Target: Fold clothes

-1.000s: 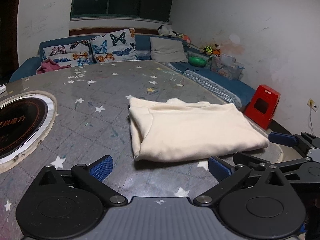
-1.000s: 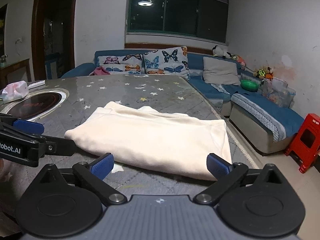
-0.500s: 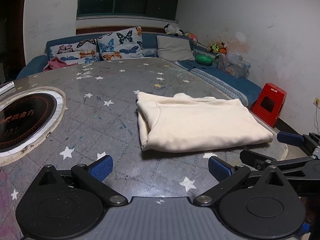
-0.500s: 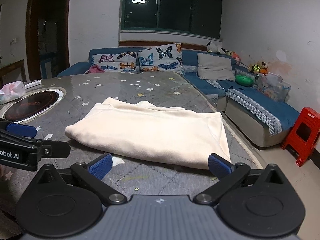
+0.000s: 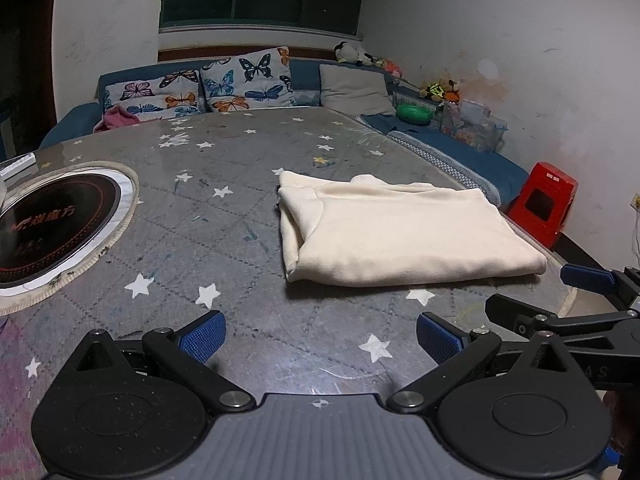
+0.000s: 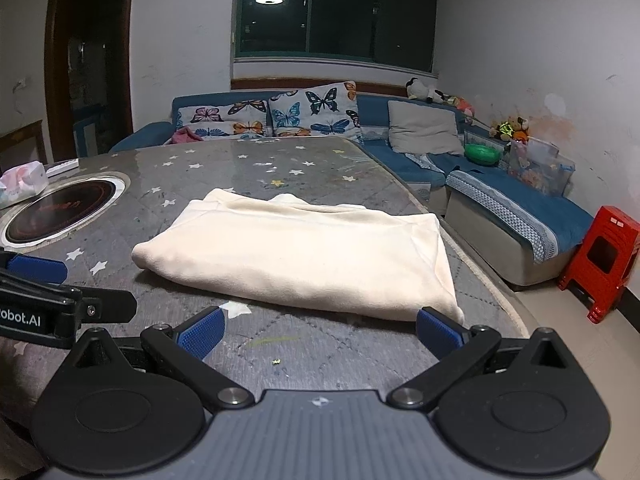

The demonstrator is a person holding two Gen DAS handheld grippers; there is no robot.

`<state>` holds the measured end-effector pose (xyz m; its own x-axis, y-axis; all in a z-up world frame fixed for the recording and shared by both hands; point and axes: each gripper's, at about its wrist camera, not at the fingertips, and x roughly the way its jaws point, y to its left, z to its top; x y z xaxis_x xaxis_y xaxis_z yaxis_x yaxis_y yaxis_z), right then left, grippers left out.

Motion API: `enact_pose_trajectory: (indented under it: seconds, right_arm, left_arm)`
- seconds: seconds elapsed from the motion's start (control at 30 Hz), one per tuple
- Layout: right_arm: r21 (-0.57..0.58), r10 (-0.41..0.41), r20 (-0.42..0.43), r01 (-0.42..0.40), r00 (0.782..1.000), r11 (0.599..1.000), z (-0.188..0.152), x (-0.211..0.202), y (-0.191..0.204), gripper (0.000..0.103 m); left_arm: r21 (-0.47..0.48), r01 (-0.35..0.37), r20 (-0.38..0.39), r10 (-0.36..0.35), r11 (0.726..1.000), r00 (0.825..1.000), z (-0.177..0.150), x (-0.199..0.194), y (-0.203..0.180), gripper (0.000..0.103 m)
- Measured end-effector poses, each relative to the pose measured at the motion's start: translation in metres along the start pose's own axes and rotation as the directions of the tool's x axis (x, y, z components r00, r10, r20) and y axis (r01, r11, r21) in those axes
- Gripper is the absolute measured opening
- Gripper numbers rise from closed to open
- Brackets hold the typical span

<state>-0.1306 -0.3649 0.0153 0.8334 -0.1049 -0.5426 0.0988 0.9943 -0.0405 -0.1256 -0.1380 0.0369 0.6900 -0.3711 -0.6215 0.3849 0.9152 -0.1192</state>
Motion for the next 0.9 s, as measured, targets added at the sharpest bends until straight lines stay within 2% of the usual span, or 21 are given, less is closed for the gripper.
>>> enact_pose_trajectory:
  seconds: [0.9]
  right_arm:
    - [0.028,-0.005,0.028,0.004,1.0,1.0,-0.004,-0.017,0.002,0.103]
  left_arm:
    - [0.003,-0.012,0.025,0.012,1.0,1.0,-0.009,-0.016,-0.009,0.103]
